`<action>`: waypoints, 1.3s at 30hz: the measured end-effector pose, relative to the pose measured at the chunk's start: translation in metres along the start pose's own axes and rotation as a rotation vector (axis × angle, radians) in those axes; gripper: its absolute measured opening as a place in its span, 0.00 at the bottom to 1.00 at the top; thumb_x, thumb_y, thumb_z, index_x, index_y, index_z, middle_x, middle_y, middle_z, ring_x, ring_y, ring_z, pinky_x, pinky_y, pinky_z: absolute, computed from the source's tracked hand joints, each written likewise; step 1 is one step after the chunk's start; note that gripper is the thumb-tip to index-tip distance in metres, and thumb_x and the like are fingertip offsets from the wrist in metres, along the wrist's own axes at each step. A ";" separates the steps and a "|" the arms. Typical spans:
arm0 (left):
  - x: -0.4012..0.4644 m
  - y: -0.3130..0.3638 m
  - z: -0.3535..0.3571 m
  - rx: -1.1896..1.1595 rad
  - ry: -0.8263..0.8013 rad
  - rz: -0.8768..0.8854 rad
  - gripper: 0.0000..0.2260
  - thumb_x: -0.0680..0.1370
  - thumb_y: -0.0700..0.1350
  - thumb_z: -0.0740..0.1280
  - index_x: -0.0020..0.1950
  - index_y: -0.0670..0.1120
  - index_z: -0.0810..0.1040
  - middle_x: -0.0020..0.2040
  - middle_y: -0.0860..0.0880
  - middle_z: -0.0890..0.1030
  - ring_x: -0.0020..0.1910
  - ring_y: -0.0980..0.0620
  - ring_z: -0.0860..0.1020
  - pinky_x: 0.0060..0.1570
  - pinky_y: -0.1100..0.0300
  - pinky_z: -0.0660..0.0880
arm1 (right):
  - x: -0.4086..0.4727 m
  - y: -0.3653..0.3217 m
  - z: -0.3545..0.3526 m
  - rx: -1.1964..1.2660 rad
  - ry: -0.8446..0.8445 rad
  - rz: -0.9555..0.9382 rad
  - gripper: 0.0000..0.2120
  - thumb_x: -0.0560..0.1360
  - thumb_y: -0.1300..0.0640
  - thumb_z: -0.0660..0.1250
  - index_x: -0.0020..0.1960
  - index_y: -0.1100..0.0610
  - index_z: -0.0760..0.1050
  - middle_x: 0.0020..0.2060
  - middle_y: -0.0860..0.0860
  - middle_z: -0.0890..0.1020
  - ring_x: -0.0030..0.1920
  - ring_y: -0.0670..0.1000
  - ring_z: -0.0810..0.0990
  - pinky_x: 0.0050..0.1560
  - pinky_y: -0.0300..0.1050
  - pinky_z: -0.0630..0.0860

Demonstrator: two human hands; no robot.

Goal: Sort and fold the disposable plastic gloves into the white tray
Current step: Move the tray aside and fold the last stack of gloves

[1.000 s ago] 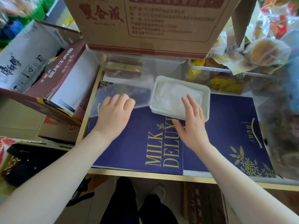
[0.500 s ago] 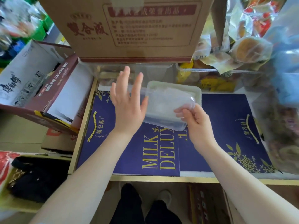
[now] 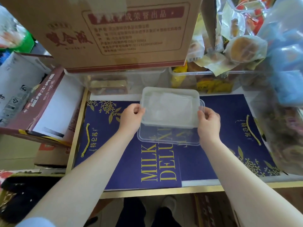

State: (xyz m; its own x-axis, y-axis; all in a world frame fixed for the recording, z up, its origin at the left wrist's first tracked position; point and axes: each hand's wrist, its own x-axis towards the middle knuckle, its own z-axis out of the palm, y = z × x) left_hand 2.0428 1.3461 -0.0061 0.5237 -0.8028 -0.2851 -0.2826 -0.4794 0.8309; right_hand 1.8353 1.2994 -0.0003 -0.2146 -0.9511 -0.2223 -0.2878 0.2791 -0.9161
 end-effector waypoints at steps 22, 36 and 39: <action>0.001 -0.018 -0.016 0.084 0.091 0.103 0.11 0.80 0.42 0.60 0.60 0.45 0.75 0.56 0.50 0.77 0.52 0.55 0.74 0.51 0.65 0.66 | 0.000 -0.005 0.022 -0.262 -0.174 0.028 0.14 0.80 0.60 0.55 0.62 0.57 0.72 0.52 0.52 0.77 0.49 0.51 0.73 0.48 0.43 0.67; 0.022 0.004 -0.017 0.276 -0.253 0.159 0.08 0.80 0.48 0.59 0.48 0.44 0.72 0.48 0.51 0.73 0.47 0.54 0.71 0.40 0.65 0.62 | 0.009 -0.041 0.071 -1.009 -0.579 -0.655 0.16 0.80 0.46 0.53 0.46 0.57 0.71 0.45 0.55 0.79 0.49 0.59 0.76 0.46 0.48 0.64; 0.006 0.008 -0.029 0.238 -0.190 0.385 0.06 0.80 0.44 0.61 0.46 0.43 0.71 0.42 0.55 0.70 0.41 0.61 0.70 0.40 0.75 0.63 | 0.011 -0.069 0.078 -1.020 -0.707 -0.453 0.21 0.79 0.40 0.51 0.39 0.55 0.69 0.40 0.53 0.75 0.43 0.58 0.73 0.41 0.45 0.66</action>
State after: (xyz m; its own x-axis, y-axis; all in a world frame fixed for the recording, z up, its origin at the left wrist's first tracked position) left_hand 2.0665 1.3477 0.0128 0.1955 -0.9775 -0.0787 -0.6142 -0.1847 0.7672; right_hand 1.9261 1.2597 0.0346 0.5269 -0.7627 -0.3751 -0.8404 -0.4019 -0.3635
